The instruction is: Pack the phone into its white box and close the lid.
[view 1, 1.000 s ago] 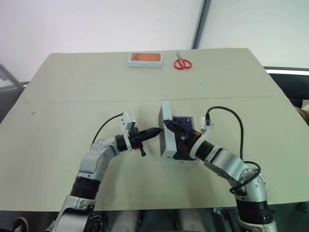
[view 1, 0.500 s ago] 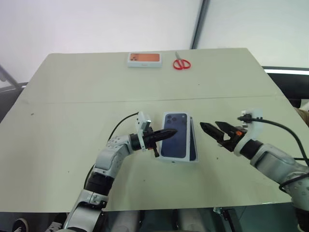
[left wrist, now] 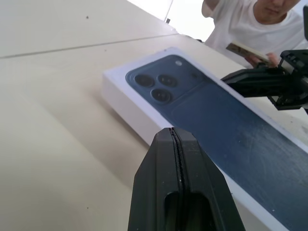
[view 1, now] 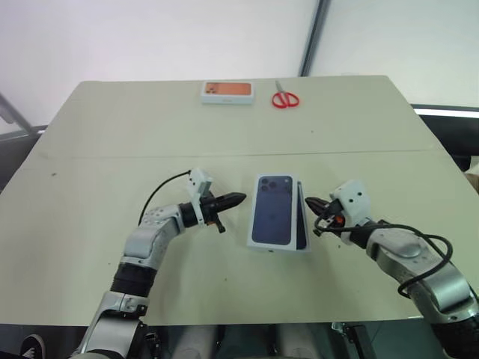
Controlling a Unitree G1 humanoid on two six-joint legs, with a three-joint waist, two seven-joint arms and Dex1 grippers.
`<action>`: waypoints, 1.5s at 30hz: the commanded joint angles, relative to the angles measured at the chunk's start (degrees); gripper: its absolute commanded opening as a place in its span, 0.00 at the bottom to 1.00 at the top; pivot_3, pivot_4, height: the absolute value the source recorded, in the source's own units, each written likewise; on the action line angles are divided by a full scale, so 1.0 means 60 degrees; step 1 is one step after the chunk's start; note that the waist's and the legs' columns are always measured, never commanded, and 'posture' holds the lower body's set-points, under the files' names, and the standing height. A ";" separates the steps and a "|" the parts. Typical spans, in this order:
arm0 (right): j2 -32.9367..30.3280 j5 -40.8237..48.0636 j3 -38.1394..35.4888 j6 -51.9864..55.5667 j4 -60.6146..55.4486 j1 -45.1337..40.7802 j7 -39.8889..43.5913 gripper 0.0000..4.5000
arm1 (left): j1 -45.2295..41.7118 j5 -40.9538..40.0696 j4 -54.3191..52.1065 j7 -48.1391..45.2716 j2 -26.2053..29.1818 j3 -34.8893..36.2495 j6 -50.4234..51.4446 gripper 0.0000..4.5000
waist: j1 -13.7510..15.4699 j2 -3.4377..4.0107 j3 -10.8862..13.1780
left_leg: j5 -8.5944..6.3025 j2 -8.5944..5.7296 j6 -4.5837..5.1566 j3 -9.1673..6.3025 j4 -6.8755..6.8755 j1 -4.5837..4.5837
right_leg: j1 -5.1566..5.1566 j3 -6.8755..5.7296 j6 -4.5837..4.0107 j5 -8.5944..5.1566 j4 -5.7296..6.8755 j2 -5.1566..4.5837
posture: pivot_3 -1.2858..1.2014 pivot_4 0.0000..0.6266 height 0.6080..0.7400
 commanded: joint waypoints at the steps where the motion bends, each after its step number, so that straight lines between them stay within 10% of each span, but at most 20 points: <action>1: 0.0131 -0.0430 -0.0238 -0.0146 -0.0106 -0.0213 0.0274 0.02 | -0.0295 0.0057 0.0174 -0.0039 -0.0242 -0.0288 0.0205 0.00 | 0.0001 -0.0001 0.0000 | 0.0000 0.0000 0.0000 0.0000 0.0001 0.0000 | 0.0001 -0.0001 0.0000 0.0000 0.0000 0.0000 | 0.52 0.24 1.00; 38: 0.0599 -0.2437 -0.0090 0.0439 -0.0319 -0.0110 0.1413 0.02 | -0.0616 0.0235 0.0388 -0.0174 -0.0862 -0.0637 0.0598 0.00 | -0.0014 0.0000 0.0000 | 0.0001 -0.0005 -0.0003 -0.0004 0.0003 0.0001 | 0.0001 -0.0003 0.0001 0.0001 0.0003 -0.0003 | 0.52 0.24 1.00; 45: 0.0929 -0.1752 -0.1526 0.0406 -0.0268 -0.0848 0.1442 0.02 | -0.1188 -0.0348 0.0477 0.0089 -0.0830 0.0302 0.0654 0.00 | -0.0019 0.0000 0.0000 | 0.0002 -0.0003 -0.0004 -0.0004 0.0003 0.0001 | -0.0002 -0.0003 0.0001 0.0001 0.0004 -0.0001 | 0.52 0.24 1.00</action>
